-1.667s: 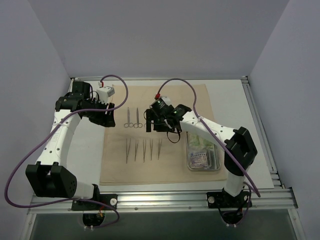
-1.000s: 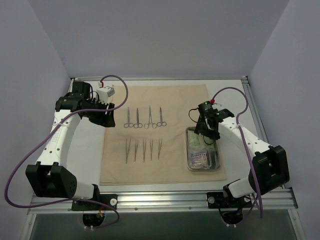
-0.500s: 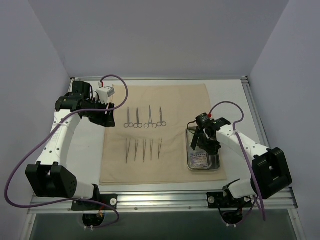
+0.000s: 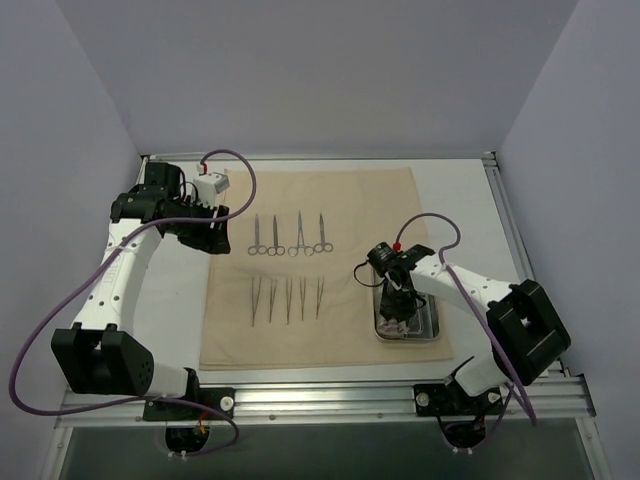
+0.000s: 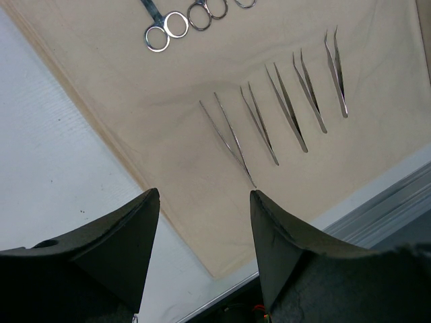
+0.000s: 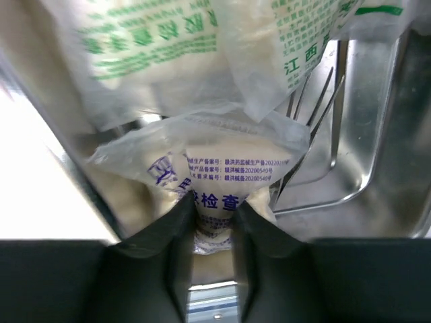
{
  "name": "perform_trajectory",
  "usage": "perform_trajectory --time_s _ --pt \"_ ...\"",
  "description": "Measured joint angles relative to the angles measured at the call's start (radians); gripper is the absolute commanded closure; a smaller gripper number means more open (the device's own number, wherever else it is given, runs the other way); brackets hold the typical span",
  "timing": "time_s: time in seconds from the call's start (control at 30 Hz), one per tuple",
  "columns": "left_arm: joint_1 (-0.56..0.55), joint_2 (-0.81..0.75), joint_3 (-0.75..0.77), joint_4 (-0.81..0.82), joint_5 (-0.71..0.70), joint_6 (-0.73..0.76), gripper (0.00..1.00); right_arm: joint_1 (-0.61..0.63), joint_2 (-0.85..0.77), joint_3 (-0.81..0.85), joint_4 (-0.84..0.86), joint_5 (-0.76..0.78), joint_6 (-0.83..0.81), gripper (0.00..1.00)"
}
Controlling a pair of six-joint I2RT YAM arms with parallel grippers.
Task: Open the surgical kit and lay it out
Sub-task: Pick up the medical item from the container, then place the medical item in the surgical kit.
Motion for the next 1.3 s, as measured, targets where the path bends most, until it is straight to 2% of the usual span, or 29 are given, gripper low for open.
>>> perform_trajectory --time_s 0.07,0.1,0.4,0.7,0.83,1.03,1.13,1.3 --pt "0.0 0.0 0.0 0.0 0.0 0.0 0.35 0.011 -0.006 0.026 -0.018 0.02 0.006 0.93" --pt "0.0 0.0 0.0 0.0 0.0 0.0 0.35 0.014 -0.014 0.042 -0.026 0.031 0.007 0.94" --pt "0.0 0.001 0.0 -0.006 0.0 0.0 0.35 0.025 -0.11 0.205 -0.112 0.104 0.002 0.94" --pt "0.0 0.009 0.001 -0.007 -0.007 0.0 0.35 0.025 -0.122 0.331 -0.185 0.128 -0.05 0.91" --pt "0.0 0.023 0.001 -0.007 -0.011 0.0 0.35 0.023 -0.109 0.443 -0.172 0.15 -0.116 0.89" --pt "0.0 0.031 0.001 -0.007 -0.022 0.0 0.35 -0.071 0.092 0.695 -0.03 0.103 -0.265 0.87" --pt "0.0 0.033 0.001 -0.009 -0.033 0.0 0.35 -0.15 0.271 0.817 0.047 0.052 -0.352 0.85" --pt "0.0 0.052 0.002 -0.012 -0.045 -0.001 0.35 -0.225 0.616 1.104 0.051 0.022 -0.48 0.85"
